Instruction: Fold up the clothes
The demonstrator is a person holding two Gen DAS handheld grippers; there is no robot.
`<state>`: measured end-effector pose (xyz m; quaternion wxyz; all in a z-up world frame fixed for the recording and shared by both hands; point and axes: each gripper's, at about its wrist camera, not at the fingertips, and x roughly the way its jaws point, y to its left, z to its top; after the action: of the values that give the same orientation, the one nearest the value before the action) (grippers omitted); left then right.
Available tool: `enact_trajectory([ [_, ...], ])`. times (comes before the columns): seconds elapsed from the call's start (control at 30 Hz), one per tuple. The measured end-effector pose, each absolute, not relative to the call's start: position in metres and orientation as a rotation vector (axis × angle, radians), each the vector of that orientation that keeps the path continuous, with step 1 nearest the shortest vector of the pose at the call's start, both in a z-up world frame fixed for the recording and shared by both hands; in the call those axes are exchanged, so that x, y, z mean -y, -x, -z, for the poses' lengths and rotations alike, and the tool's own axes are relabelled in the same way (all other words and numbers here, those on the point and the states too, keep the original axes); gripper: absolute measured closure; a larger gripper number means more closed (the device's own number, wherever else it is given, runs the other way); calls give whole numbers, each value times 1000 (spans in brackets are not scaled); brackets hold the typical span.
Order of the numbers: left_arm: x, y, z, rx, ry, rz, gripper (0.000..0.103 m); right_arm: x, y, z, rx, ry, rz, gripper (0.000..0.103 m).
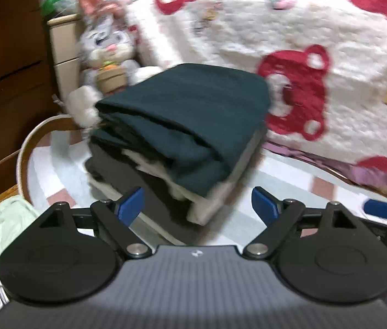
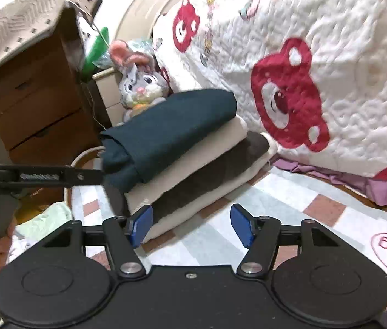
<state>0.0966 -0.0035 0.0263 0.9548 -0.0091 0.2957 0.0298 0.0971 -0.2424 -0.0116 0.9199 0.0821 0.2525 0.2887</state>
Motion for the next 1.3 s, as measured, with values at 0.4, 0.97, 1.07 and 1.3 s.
enact_trajectory([
  [0.4, 62, -35, -26, -686, 44, 57, 16, 280, -21, -19, -480, -179, -573, 22],
  [0.97, 110, 39, -11, -810, 22, -82, 8, 333, 70, -14, -505, -301, -473, 15],
  [1.07, 120, 47, -13, -809, 0, -70, 8, 339, 80, -11, -505, -295, -460, 15],
  [1.3, 142, 53, -22, -763, -60, -63, 8, 347, 91, -8, -496, -275, -429, 14],
])
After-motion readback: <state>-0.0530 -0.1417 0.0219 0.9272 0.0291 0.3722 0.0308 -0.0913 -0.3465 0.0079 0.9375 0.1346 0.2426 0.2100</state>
